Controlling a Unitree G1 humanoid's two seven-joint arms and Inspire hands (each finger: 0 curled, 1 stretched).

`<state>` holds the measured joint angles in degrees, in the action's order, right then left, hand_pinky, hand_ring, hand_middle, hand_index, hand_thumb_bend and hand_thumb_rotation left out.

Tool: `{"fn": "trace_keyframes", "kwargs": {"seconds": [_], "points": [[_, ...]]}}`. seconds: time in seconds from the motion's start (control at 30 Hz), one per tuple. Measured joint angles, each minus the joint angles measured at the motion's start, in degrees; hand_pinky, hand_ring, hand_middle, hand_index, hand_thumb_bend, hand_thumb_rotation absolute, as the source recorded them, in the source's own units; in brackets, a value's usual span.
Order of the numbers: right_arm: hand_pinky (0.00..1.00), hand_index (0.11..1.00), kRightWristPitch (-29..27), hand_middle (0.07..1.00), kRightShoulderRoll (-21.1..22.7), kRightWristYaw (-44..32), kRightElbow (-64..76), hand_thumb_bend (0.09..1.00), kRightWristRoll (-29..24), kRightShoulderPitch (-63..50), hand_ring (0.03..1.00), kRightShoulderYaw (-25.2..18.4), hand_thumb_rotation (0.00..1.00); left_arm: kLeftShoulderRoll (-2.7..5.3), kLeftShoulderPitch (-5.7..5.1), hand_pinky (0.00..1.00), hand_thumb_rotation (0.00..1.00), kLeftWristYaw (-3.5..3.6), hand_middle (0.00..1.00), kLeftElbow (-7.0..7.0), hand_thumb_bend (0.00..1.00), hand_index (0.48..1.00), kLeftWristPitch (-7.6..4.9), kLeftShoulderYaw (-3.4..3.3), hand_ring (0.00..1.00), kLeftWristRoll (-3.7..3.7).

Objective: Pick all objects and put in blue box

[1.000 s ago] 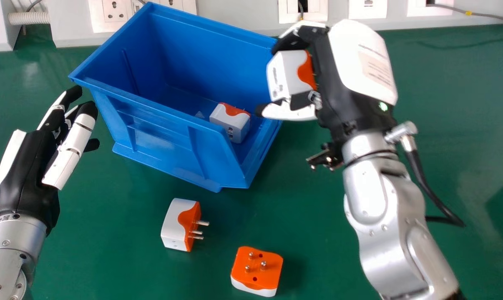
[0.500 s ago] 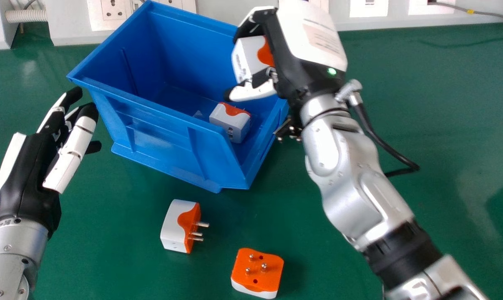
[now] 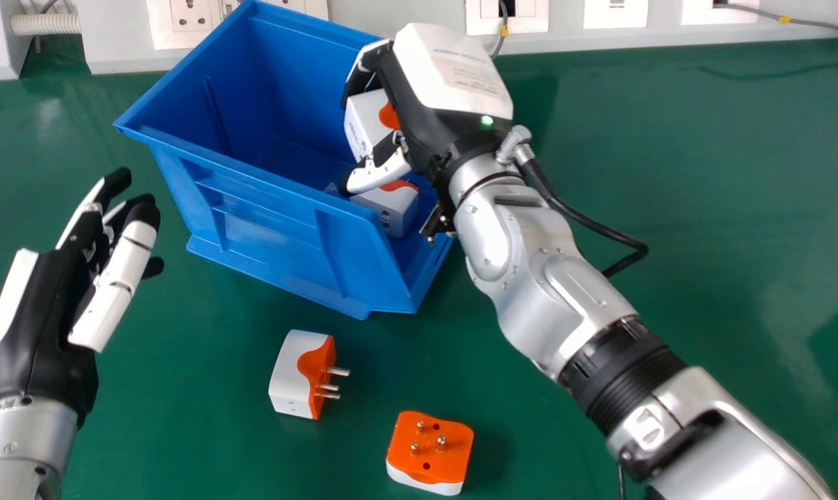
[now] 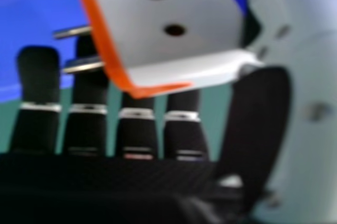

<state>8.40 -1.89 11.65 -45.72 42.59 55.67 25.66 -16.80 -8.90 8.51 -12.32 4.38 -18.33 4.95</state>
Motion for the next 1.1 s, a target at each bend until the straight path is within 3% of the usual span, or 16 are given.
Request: {"fn": "trace_keyframes", "kwargs": {"seconds": [0.23,0.37,0.43,0.47,0.57,0.83,1.1], "points": [[0.32,0.493,-4.33,0.543,-0.20,1.41,-9.75,0.492,-0.21,3.84,0.432,1.38,0.00,0.83,-2.36,0.79,0.75,0.00,0.90,-0.63,0.38,0.937,-1.46,-0.11,0.89,0.33],[0.33,0.491,-6.75,0.544,-0.28,1.83,-15.16,0.493,-0.23,7.05,0.439,2.22,0.00,1.55,-3.52,0.79,0.75,0.02,0.90,-0.94,0.38,0.941,-1.79,-0.20,0.89,1.02],[0.33,0.491,-8.01,0.544,-0.42,1.99,-17.60,0.493,-0.22,8.56,0.439,2.49,0.00,2.02,-4.26,0.79,0.75,0.07,0.90,-1.74,0.38,0.941,-1.79,-0.21,0.89,1.85],[0.33,0.489,-8.41,0.547,-0.46,2.06,-18.59,0.492,-0.22,9.20,0.442,2.65,0.00,2.15,-4.57,0.80,0.75,0.11,0.90,-2.24,0.38,0.944,-1.79,-0.22,0.89,1.90],[0.33,0.488,-9.58,0.549,-0.59,2.27,-20.63,0.492,-0.21,10.53,0.444,3.18,0.00,2.32,-5.10,0.80,0.75,0.15,0.91,-3.00,0.38,0.946,-1.81,-0.30,0.89,2.04],[0.34,0.485,-10.83,0.536,-0.54,3.71,-24.16,0.495,-0.21,11.25,0.441,3.48,0.00,2.57,-6.44,0.81,0.75,1.21,0.91,-3.10,0.39,0.953,-3.15,-0.52,0.89,3.58],[0.35,0.479,-10.16,0.534,-0.44,5.21,-25.50,0.496,0.39,11.67,0.439,5.05,0.00,2.89,-7.61,0.81,0.75,1.26,0.91,-3.07,0.39,0.957,-4.50,-0.56,0.90,4.03]]}}
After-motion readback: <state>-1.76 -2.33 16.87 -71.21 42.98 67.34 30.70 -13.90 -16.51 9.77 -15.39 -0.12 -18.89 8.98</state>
